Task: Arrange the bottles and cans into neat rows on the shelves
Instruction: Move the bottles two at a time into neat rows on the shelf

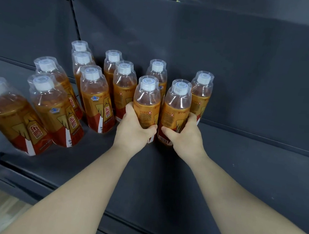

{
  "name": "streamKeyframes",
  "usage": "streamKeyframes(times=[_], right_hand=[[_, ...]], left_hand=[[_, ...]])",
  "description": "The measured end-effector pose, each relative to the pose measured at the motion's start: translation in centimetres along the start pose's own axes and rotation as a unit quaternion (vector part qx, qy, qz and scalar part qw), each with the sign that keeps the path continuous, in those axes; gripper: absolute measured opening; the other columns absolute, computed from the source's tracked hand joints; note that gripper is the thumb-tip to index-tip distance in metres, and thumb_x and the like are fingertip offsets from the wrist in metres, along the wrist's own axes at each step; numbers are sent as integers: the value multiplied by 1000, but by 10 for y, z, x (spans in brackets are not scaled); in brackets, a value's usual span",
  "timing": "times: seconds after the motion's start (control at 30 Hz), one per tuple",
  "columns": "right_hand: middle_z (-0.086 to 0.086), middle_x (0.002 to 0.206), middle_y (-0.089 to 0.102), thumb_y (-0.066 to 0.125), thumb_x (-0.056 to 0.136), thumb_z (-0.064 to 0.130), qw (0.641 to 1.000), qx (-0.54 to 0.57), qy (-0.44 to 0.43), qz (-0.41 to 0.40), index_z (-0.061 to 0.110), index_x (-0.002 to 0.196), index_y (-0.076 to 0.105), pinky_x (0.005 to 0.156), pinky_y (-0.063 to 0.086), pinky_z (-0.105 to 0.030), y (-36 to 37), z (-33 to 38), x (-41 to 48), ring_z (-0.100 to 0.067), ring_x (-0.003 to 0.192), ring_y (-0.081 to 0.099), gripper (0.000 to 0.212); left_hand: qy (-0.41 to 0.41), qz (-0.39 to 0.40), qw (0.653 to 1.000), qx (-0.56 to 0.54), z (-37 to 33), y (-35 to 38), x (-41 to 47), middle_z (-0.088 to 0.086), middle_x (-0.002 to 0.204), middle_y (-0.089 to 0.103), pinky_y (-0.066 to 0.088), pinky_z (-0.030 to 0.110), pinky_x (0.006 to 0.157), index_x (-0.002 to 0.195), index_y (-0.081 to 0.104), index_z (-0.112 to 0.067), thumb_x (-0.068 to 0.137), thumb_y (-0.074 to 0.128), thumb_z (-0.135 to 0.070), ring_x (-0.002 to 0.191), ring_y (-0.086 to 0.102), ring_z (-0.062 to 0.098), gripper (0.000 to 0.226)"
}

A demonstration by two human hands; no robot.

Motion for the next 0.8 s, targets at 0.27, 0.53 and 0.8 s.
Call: streamKeyframes(times=[0.27, 0.53, 0.8], right_hand=[[8, 123, 59, 82, 78, 42, 995, -24, 12, -91, 28, 131, 37, 93, 56, -39, -47, 1, -35, -13, 111, 60, 72], [8, 116, 59, 84, 74, 41, 975, -42, 33, -215, 29, 126, 45, 79, 56, -25, -123, -20, -92, -8, 105, 61, 66], [6, 122, 57, 82, 76, 42, 940, -61, 105, -318, 29, 127, 40, 83, 52, -26, -214, -57, -177, -12, 109, 58, 67]], left_hand=[[61, 47, 997, -1, -33, 12, -20, -9, 118, 54, 47, 29, 91, 134, 33, -25, 78, 82, -32, 108, 52, 10, 74], [138, 139, 981, -11, -91, 67, -57, -15, 112, 52, 45, 28, 88, 135, 34, -27, 77, 81, -37, 101, 51, 7, 75], [186, 248, 951, -8, -143, 149, -121, -8, 123, 56, 49, 33, 90, 139, 31, -27, 78, 80, -42, 113, 57, 16, 79]])
Point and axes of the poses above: each hand's wrist, its own x-axis towards the middle knuckle, its own y-axis out of the palm, z = x × y, the point moved 9 cm from there along x, towards the middle knuckle
